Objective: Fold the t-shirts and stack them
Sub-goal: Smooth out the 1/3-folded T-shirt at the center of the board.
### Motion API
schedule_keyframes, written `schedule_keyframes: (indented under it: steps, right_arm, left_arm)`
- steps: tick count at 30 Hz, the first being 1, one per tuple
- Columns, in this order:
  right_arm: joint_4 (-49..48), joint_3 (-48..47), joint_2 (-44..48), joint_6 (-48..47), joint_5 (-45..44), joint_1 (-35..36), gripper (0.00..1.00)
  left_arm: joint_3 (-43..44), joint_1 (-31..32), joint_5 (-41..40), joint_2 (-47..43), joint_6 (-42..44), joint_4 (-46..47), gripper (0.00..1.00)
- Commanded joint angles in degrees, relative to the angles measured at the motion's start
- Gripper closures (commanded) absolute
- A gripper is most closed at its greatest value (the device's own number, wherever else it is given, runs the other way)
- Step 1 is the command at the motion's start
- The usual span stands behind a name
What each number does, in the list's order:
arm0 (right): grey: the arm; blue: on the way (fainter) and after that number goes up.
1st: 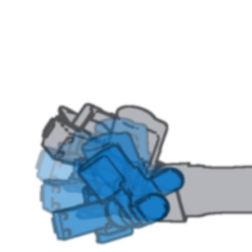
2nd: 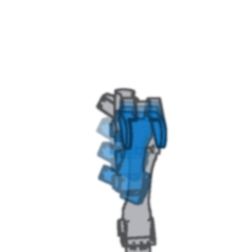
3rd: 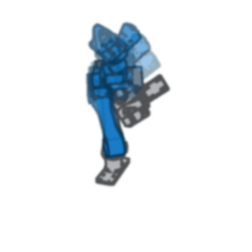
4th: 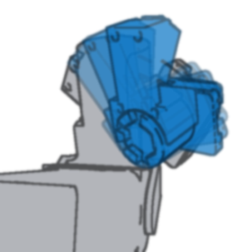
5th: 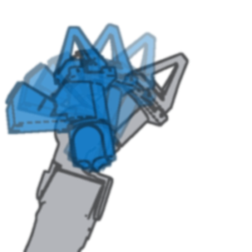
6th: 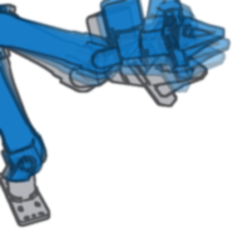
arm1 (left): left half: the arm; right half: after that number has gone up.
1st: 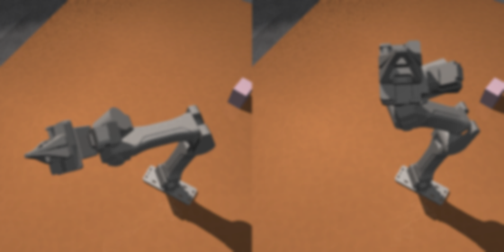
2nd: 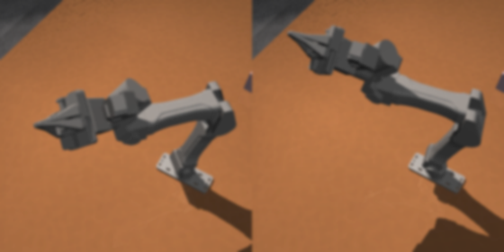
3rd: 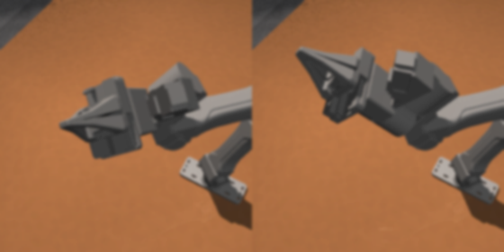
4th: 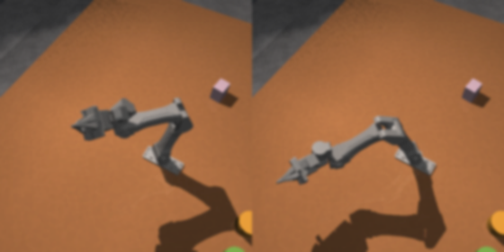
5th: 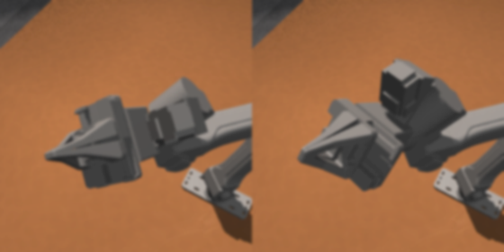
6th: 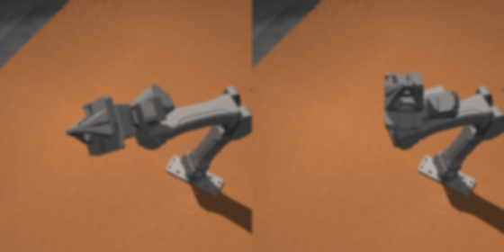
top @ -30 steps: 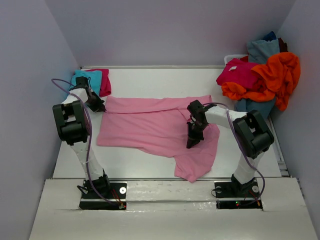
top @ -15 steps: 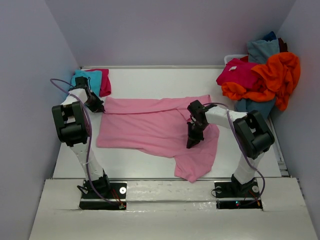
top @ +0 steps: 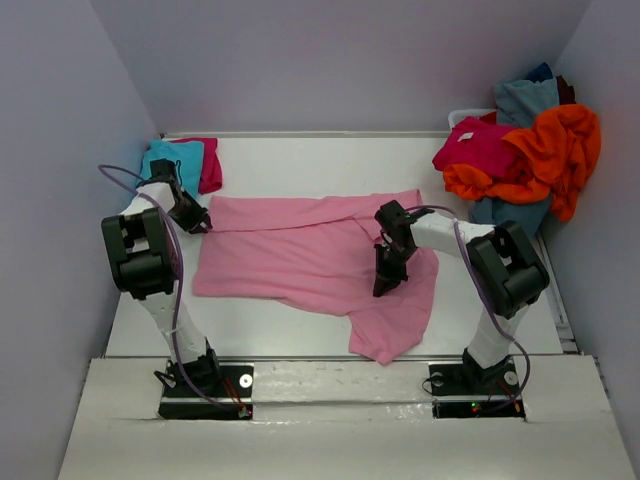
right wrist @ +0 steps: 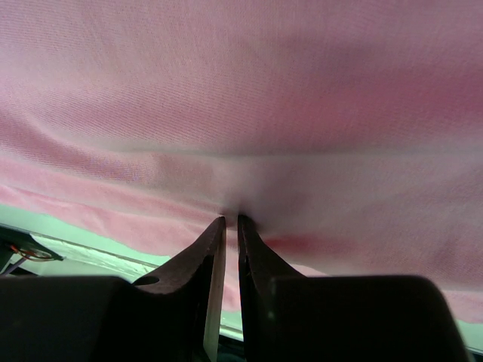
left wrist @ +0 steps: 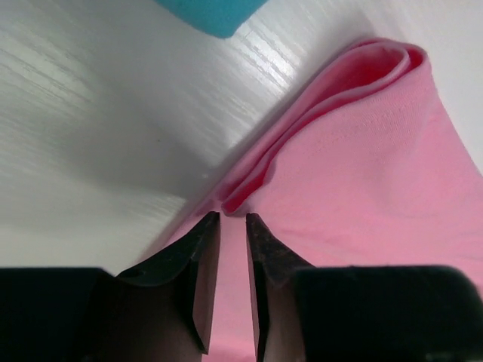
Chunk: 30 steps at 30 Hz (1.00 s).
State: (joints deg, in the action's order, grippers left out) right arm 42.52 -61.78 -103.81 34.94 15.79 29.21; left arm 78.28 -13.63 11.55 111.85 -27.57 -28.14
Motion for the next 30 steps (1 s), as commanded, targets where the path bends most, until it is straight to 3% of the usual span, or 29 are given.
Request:
schedule_keyframes:
  steps: [1, 13, 30]
  right_arm:
    - [0.28, 4.3, -4.21, -1.54, -8.76, 0.41, 0.81]
    - [-0.34, 5.27, -3.86, -1.8, -8.94, 0.41, 0.81]
    - [0.19, 5.97, -2.71, -1.71, -9.99, 0.41, 0.81]
  left_arm:
    - [-1.64, -0.43, -1.09, -5.94, -1.43, -0.95, 0.63]
    - [-2.35, 0.61, -0.57, -11.4, -2.23, -0.6, 0.51]
    - [15.92, 11.87, 2.78, 6.08, 5.25, -6.31, 0.51]
